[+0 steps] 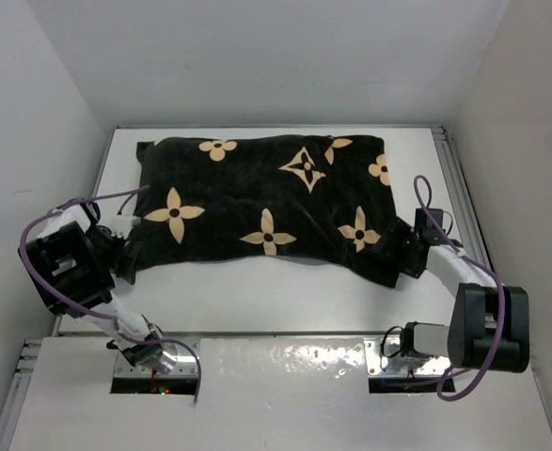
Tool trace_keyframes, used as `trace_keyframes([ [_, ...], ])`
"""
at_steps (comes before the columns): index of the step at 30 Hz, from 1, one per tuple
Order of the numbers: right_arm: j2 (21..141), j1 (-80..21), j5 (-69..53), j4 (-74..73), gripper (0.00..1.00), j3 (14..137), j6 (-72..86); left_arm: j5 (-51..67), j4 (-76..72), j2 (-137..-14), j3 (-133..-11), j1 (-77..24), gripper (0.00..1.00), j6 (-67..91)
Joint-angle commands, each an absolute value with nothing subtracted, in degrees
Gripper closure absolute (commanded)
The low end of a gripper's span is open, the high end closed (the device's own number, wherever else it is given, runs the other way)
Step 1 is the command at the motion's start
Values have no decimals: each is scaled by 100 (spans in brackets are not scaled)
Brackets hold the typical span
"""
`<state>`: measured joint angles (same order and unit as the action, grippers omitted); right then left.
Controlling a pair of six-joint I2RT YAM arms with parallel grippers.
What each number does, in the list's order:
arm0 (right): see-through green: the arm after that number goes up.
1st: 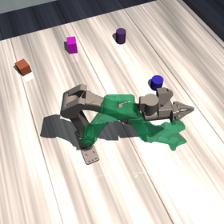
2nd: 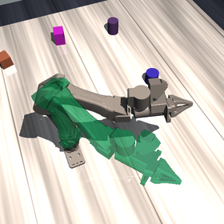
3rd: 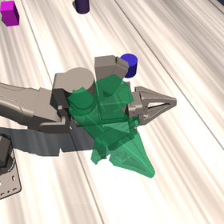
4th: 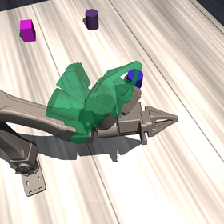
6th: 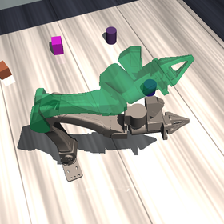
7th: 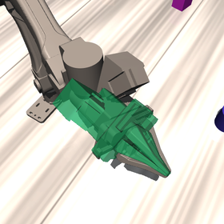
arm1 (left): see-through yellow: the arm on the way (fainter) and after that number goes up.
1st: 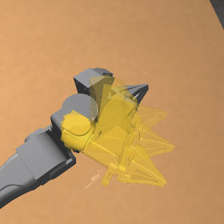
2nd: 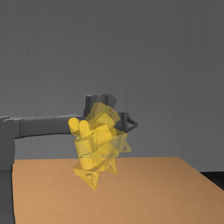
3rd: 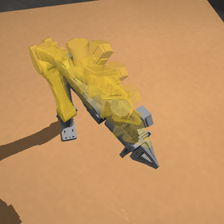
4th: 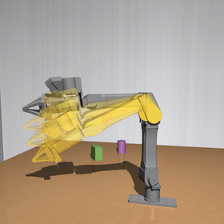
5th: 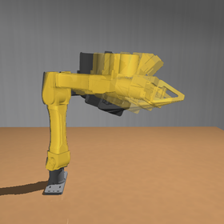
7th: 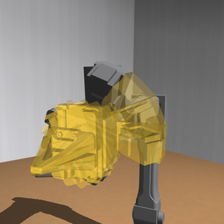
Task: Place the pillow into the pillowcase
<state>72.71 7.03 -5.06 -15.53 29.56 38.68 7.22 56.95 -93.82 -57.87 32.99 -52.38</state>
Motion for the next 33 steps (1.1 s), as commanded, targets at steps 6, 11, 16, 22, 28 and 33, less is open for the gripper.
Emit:
trace_keyframes([
  [6,7567,686,-993,-186,17,2506,4227,1993,5080,-9730,-6416,3718,0,-4693],
  [11,7638,800,-1247,536,45,2180,4613,2109,4948,-9808,-6091,3648,7,-4737],
  [16,7612,870,-1415,431,80,2206,4693,2250,5308,-10177,-5959,3612,52,-4843],
  [22,6892,1054,-1792,203,100,2443,4474,2882,6018,-10380,-6529,3735,100,-4895],
  [28,5504,1485,-1872,-412,100,3207,4245,3340,6609,-9539,-7777,3762,100,-4685],
  [33,4668,1705,-1978,-869,100,4173,3964,3577,6951,-8816,-8550,3858,100,-4754],
])
